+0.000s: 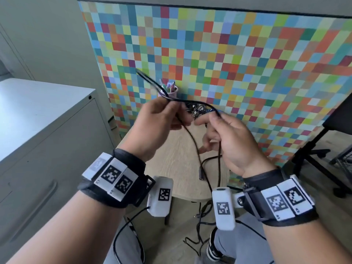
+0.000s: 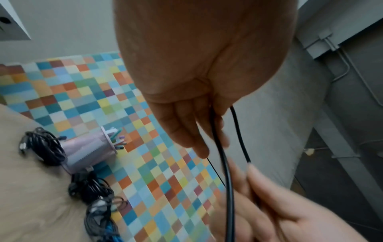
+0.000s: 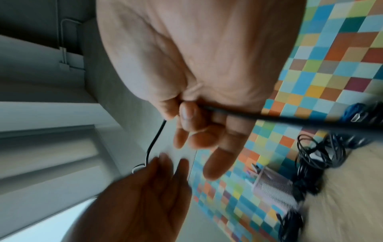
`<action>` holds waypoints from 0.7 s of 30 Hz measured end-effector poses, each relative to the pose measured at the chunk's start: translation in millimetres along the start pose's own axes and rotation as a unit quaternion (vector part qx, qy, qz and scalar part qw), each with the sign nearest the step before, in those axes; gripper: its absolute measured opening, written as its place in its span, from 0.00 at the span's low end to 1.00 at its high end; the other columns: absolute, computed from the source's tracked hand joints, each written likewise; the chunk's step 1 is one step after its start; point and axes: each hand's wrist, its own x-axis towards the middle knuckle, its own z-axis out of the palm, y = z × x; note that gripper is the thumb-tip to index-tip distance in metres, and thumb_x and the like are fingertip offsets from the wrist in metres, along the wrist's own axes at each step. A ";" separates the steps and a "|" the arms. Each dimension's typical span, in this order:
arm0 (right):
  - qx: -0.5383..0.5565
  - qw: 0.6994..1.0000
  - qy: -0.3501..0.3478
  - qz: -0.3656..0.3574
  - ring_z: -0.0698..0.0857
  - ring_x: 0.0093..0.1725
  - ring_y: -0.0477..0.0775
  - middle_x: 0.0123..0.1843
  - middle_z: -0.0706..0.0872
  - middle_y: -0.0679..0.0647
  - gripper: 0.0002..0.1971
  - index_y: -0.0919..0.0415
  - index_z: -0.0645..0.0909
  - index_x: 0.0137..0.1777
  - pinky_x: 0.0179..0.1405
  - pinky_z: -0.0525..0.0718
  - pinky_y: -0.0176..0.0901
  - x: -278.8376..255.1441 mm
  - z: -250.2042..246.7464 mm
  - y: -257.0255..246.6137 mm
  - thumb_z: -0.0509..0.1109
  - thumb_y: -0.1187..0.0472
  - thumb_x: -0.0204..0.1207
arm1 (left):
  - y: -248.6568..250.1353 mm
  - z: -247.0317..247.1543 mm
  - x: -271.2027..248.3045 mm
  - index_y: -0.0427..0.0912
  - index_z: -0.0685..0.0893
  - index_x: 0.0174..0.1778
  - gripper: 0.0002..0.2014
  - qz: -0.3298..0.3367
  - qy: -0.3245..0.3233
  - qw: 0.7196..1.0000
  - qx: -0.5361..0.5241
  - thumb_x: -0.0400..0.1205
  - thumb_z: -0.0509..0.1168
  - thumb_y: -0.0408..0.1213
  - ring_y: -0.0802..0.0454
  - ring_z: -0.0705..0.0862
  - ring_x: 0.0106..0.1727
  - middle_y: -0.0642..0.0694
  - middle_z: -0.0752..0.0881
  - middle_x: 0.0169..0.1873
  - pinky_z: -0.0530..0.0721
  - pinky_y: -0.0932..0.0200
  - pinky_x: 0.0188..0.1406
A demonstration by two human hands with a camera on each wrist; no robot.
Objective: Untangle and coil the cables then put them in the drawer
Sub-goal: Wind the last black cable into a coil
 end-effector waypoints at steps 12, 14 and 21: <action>0.063 0.980 0.187 -0.033 0.60 0.21 0.46 0.27 0.72 0.46 0.08 0.54 0.84 0.48 0.20 0.59 0.34 6.2 -72.2 -18.1 0.67 0.63 0.89 | 2.2 -82.8 19.0 0.46 0.79 0.38 0.13 -0.066 0.238 0.959 -0.140 0.89 0.63 0.42 0.56 0.61 0.21 0.54 0.64 0.23 0.62 0.61 0.20; 0.063 0.977 0.199 -0.041 0.61 0.21 0.45 0.31 0.81 0.46 0.07 0.55 0.85 0.48 0.20 0.61 0.34 6.2 -73.6 -15.1 0.68 0.61 0.88 | 5.7 -86.1 19.9 0.46 0.79 0.39 0.13 -0.030 0.284 0.952 -0.113 0.90 0.65 0.43 0.57 0.65 0.21 0.55 0.69 0.22 0.66 0.62 0.21; 0.055 0.969 0.235 -0.050 0.63 0.22 0.47 0.31 0.79 0.47 0.09 0.56 0.83 0.48 0.22 0.66 0.38 11.2 -70.6 -7.9 0.65 0.61 0.90 | -5.9 -81.7 23.8 0.47 0.84 0.43 0.13 -0.012 0.229 0.973 0.031 0.88 0.68 0.51 0.56 0.68 0.25 0.53 0.73 0.29 0.71 0.58 0.26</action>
